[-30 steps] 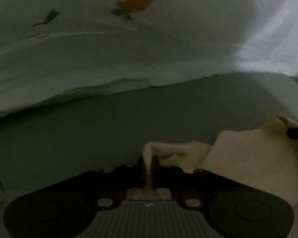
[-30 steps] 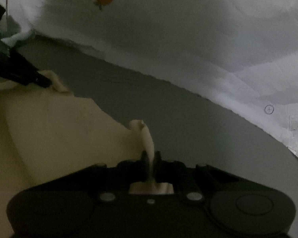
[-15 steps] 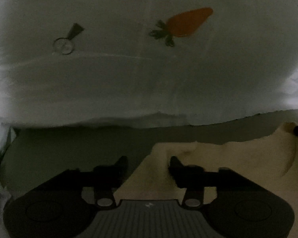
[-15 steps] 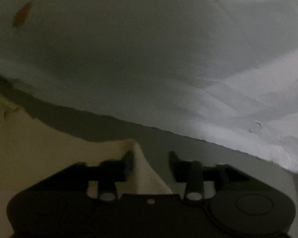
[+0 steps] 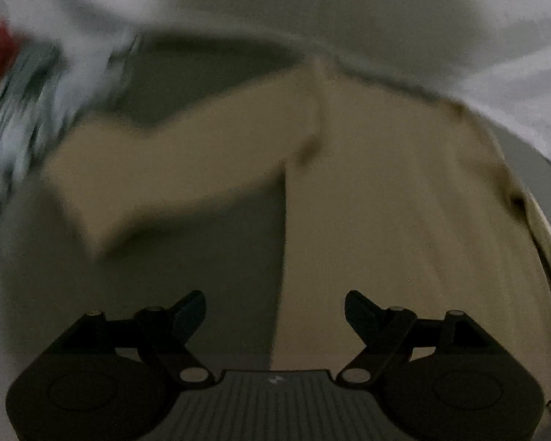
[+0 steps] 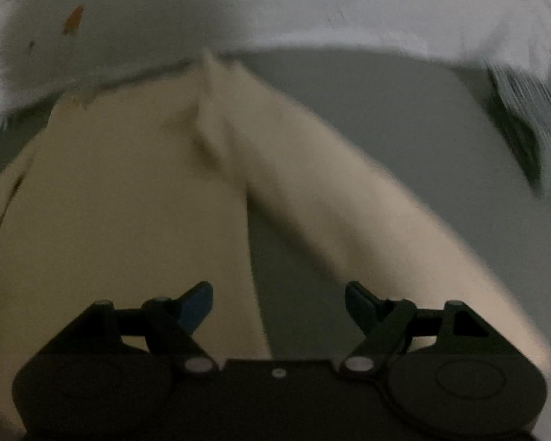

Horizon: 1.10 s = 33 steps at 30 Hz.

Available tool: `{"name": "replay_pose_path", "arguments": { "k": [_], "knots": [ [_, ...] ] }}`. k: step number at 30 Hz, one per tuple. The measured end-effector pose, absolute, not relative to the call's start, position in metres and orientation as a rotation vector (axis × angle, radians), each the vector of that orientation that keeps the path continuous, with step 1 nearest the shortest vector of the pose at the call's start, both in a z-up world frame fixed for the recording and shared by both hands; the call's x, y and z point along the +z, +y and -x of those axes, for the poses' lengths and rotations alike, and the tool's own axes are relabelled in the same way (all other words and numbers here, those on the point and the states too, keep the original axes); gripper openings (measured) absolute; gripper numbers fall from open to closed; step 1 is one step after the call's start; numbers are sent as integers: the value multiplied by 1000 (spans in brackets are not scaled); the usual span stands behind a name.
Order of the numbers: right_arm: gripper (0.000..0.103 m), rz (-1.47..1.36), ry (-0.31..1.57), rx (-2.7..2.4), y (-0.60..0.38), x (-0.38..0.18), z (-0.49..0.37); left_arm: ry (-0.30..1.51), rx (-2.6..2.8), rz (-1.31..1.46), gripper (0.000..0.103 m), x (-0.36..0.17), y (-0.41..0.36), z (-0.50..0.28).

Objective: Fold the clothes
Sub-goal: 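Smooth the sweater sleeve flat with the right gripper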

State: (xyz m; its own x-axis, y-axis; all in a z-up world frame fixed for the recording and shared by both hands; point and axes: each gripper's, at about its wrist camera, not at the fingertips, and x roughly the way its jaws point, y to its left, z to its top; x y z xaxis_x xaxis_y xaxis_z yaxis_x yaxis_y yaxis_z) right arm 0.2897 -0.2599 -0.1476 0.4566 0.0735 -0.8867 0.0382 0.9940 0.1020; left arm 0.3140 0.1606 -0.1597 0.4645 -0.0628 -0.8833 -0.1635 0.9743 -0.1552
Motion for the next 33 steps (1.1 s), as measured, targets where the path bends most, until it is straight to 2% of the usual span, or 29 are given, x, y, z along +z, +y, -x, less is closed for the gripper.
{"name": "replay_pose_path", "arguments": {
  "k": [5, 6, 7, 8, 9, 10, 11, 17, 20, 22, 23, 24, 26, 27, 28, 33],
  "knots": [
    [78, -92, 1157, 43, -263, -167, -236, 1071, 55, 220, 82, -176, 134, -265],
    [77, -71, 1148, 47, -262, -172, -235, 1057, 68, 197, 79, -178, 129, -264],
    [71, -62, 1129, 59, -260, -174, -237, 1040, 98, 178, 66, -179, 125, -264],
    [54, -46, 1103, 84, -258, -173, -236, 1022, 141, 162, 57, -178, 122, -262],
    [33, -23, 1074, 116, -256, -172, -235, 1005, 173, 157, 40, -177, 120, -258],
    [5, -8, 1061, 153, -255, -171, -234, 995, 191, 158, 16, -176, 119, -256],
    [1, 0, 1056, 179, -255, -170, -234, 992, 210, 160, 10, -174, 117, -255],
    [1, -90, 1067, 232, -280, -159, -222, 1001, 251, 173, 8, -150, 99, -235],
    [1, -105, 1076, 258, -284, -163, -210, 1038, 282, 200, 9, -157, 97, -221],
    [4, -102, 1085, 273, -286, -170, -213, 1073, 306, 193, 17, -164, 95, -216],
    [8, -109, 1077, 270, -290, -170, -213, 1075, 309, 183, 19, -164, 93, -214],
    [14, -126, 1058, 259, -297, -167, -215, 1077, 308, 176, 26, -163, 91, -213],
    [65, -201, 962, 154, -324, -155, -211, 1083, 301, 161, 39, -158, 86, -210],
    [71, -243, 905, 72, -341, -150, -207, 1081, 298, 171, 46, -157, 84, -207],
    [72, -275, 877, -13, -357, -150, -208, 1080, 297, 188, 48, -156, 83, -205],
    [72, -408, 845, -387, -429, -172, -222, 1109, 302, 198, 51, -150, 69, -192]
  ]
}}
